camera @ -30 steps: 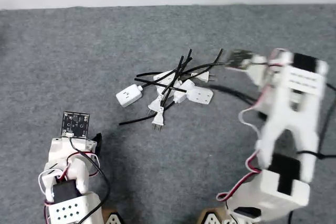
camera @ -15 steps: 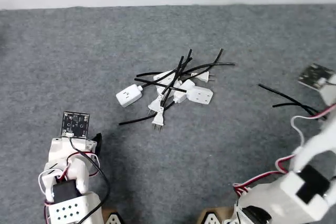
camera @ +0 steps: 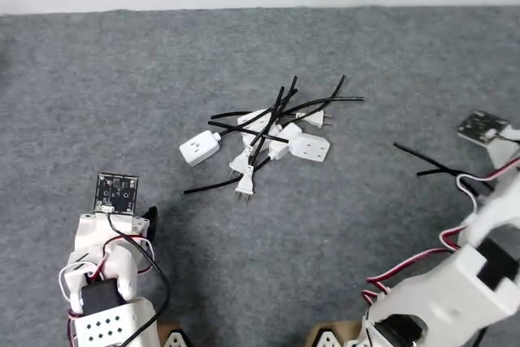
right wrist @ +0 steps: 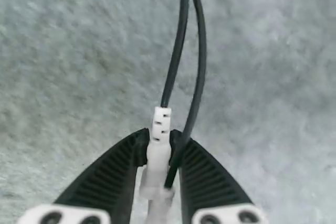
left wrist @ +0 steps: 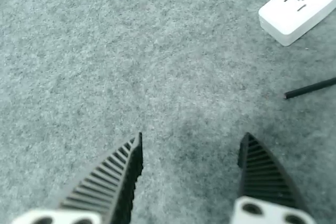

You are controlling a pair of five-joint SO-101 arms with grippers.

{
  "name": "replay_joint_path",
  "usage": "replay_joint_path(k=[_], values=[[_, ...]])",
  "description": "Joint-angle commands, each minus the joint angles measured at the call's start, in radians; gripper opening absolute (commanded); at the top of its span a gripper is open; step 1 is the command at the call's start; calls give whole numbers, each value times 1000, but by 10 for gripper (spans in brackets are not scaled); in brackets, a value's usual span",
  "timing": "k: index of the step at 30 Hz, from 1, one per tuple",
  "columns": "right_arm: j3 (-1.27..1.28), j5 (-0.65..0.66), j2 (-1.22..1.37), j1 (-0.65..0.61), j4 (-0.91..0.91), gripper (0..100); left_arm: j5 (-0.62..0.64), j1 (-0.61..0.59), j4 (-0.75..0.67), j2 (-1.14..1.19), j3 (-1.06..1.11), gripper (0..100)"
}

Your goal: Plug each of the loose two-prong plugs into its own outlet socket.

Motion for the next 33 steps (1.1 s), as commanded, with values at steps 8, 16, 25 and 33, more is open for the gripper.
replay_joint_path(k=[8, 16, 25, 33], values=[[20, -15, 2, -38, 12, 349, -6, 6, -20, 5, -10, 280], [20, -11, 1, -39, 16, 406, -6, 6, -20, 3, -10, 280], [8, -236, -257, -486, 400, 406, -8, 48, 8, 0, -10, 280], [199, -709, -404, -731, 124, 406, -8, 49, 23, 0, -10, 282]])
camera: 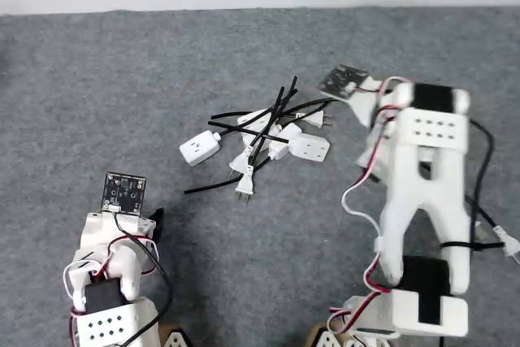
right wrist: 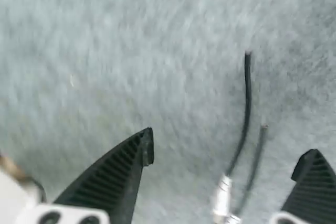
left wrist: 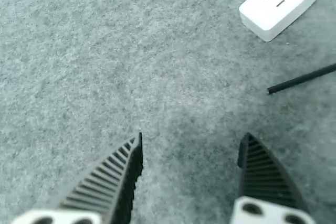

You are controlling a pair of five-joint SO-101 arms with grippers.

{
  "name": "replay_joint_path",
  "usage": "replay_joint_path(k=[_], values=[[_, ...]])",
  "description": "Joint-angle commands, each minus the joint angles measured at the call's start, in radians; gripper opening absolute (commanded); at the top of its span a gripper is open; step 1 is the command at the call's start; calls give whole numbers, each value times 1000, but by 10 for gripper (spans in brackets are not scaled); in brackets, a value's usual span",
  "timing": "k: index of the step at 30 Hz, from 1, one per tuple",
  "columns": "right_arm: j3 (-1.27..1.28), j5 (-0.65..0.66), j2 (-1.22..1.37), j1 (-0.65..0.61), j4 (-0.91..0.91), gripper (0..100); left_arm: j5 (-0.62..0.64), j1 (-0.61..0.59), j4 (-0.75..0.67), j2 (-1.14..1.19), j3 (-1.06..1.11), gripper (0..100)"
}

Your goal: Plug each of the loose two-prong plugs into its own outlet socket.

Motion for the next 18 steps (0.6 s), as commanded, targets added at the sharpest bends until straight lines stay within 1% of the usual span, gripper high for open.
replay_joint_path(k=[1, 5, 7, 8, 10, 12, 14, 16, 18], values=[[60, -126, -51, -70, -97, 406, -8, 5, 5, 0, -10, 282], [155, -135, -51, -128, -191, 406, -5, 6, 5, 0, -10, 283], [189, -143, -51, -151, -208, 406, 3, 34, 5, 0, -10, 283], [203, -170, -53, -159, -213, 406, 21, 52, 5, 0, -10, 283], [226, -281, -53, -166, -231, 406, 63, 86, 5, 0, -10, 284], [262, -419, -53, -165, -275, 406, 58, 95, -11, 0, -28, 284], [321, -525, -53, -160, -346, 406, 78, 98, -17, 0, -87, 282], [397, -583, -51, -165, -435, 406, 129, 104, 26, 6, -180, 283], [491, -628, -51, -168, -550, 406, 133, 132, 94, 9, -291, 283]])
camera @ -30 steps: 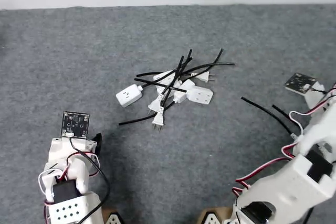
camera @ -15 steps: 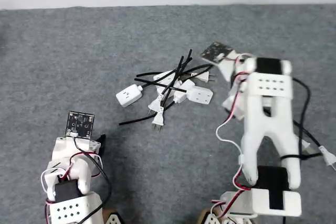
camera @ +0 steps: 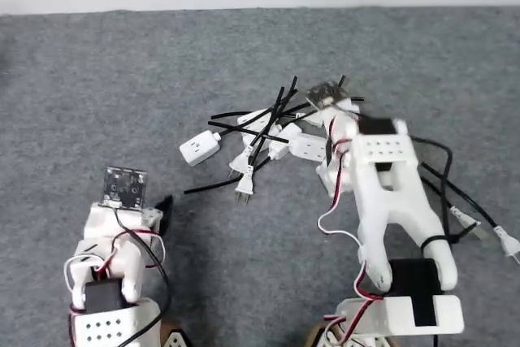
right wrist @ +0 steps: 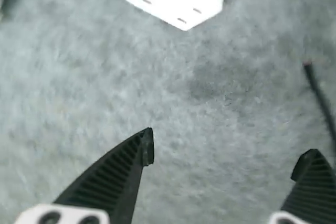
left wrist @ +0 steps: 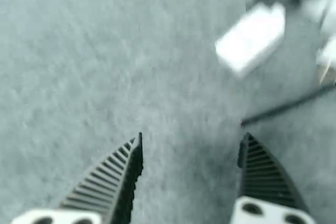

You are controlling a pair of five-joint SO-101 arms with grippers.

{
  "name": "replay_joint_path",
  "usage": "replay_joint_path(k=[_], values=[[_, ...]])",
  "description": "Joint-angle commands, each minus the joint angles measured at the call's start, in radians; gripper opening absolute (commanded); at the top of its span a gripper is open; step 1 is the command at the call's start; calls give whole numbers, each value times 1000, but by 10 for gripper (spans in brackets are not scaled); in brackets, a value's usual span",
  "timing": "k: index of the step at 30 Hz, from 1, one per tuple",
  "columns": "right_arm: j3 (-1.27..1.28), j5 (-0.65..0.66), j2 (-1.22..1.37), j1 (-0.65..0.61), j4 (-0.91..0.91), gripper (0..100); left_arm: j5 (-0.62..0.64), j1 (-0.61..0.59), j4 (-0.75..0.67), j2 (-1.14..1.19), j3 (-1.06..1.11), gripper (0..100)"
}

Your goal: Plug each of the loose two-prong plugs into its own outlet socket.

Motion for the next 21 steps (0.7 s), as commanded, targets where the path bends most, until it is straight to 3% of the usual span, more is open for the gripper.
replay_joint_path(k=[1, 5, 9, 13, 21], values=[[121, -97, -45, -15, -199, 406, 44, 64, 126, 8, -260, 283], [259, -117, -45, -21, -369, 406, 46, 198, 199, 84, -432, 283], [296, -115, -54, -19, -417, 406, 37, 282, 158, 347, -562, 283], [296, -115, -54, -16, -421, 406, -129, 311, 81, 712, -720, 283], [295, -115, -54, -12, -424, 406, -330, 287, 18, 1366, -1109, 283]])
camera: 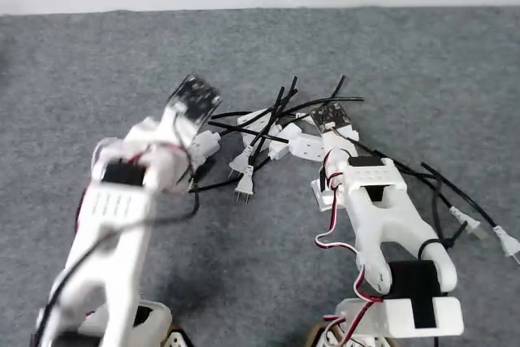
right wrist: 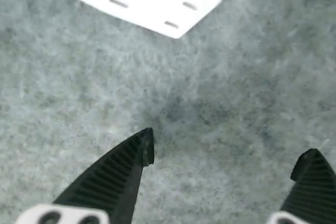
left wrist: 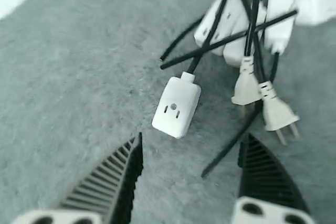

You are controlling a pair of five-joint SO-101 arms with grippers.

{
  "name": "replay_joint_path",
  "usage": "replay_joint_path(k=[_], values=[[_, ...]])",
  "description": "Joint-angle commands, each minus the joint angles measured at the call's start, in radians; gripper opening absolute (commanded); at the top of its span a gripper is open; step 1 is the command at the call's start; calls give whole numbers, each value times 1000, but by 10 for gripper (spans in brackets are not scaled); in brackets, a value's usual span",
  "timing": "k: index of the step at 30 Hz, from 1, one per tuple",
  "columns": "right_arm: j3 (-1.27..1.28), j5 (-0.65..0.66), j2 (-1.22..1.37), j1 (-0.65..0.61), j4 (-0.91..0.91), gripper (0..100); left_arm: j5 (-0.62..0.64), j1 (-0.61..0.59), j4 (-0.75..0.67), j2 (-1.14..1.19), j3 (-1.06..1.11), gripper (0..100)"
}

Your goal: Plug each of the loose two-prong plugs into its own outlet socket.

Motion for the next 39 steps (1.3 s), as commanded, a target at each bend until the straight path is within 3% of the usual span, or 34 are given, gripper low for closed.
replay_joint_path(k=[1, 9, 23, 31, 34, 39], values=[[-9, -6, -42, -2, -16, 406, -121, -17, -31, 339, -254, 283], [-11, 29, -42, -4, -18, 406, -265, -86, -40, 591, -410, 283], [-11, 34, -39, -10, -38, 406, -269, -55, -222, 815, -417, 283], [-11, 34, -36, -12, -50, 406, -304, -54, -193, 982, -613, 282], [-11, 34, -36, -12, -50, 406, -302, -57, -98, 1042, -713, 278], [-11, 34, -35, -12, -51, 406, -307, -60, -41, 1068, -780, 152]])
